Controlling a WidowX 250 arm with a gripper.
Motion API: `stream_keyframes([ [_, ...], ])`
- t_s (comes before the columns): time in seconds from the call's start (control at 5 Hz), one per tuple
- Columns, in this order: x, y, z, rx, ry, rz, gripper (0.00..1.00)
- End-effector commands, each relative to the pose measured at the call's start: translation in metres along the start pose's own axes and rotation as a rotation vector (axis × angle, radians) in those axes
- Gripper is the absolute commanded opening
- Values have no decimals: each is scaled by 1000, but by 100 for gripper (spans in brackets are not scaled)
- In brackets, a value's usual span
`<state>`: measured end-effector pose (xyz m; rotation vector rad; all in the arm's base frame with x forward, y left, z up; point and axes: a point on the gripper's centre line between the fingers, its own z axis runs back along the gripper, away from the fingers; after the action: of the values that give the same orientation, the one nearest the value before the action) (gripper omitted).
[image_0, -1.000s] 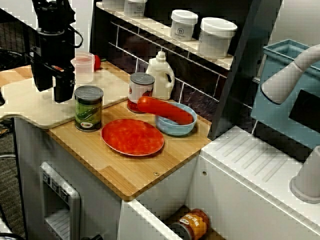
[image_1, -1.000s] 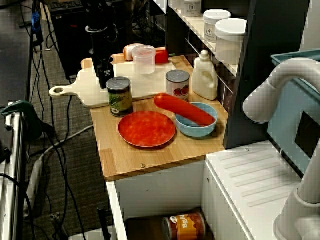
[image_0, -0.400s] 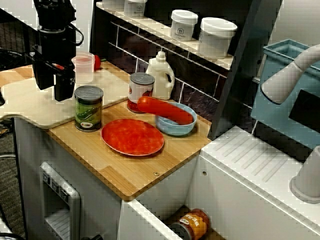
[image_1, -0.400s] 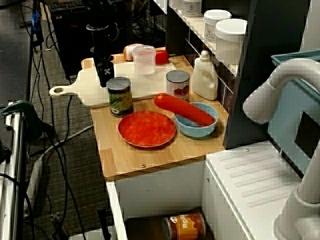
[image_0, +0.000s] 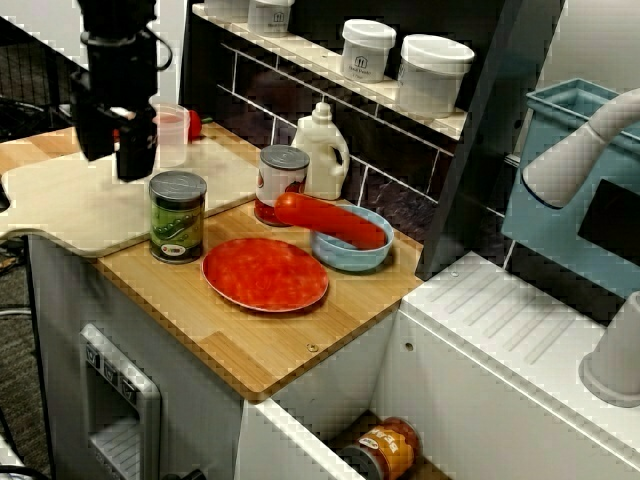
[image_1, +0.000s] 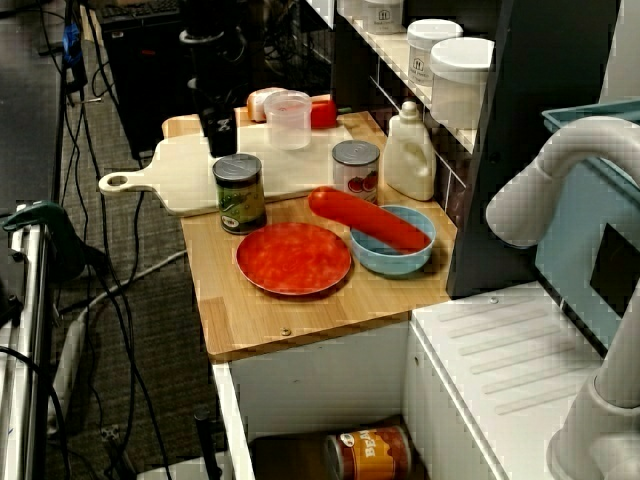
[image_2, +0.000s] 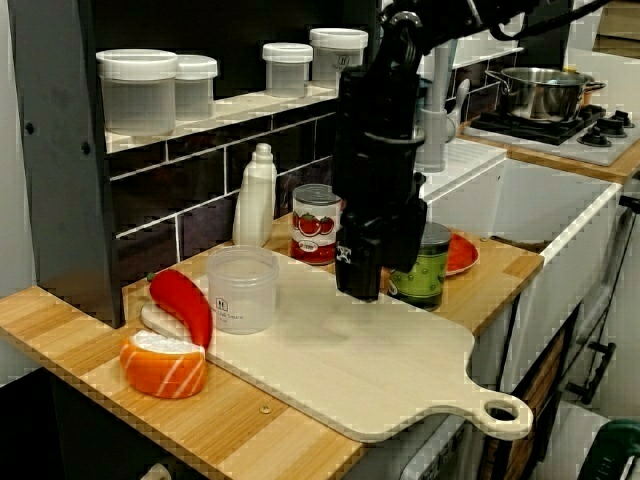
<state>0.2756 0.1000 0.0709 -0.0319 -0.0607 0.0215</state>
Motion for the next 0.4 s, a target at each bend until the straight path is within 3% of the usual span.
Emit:
stream_keyframes([
  [0.0, 7, 5, 5, 22, -31, -28, 100],
  [0.2, 6, 5, 7, 26, -38, -40, 100],
])
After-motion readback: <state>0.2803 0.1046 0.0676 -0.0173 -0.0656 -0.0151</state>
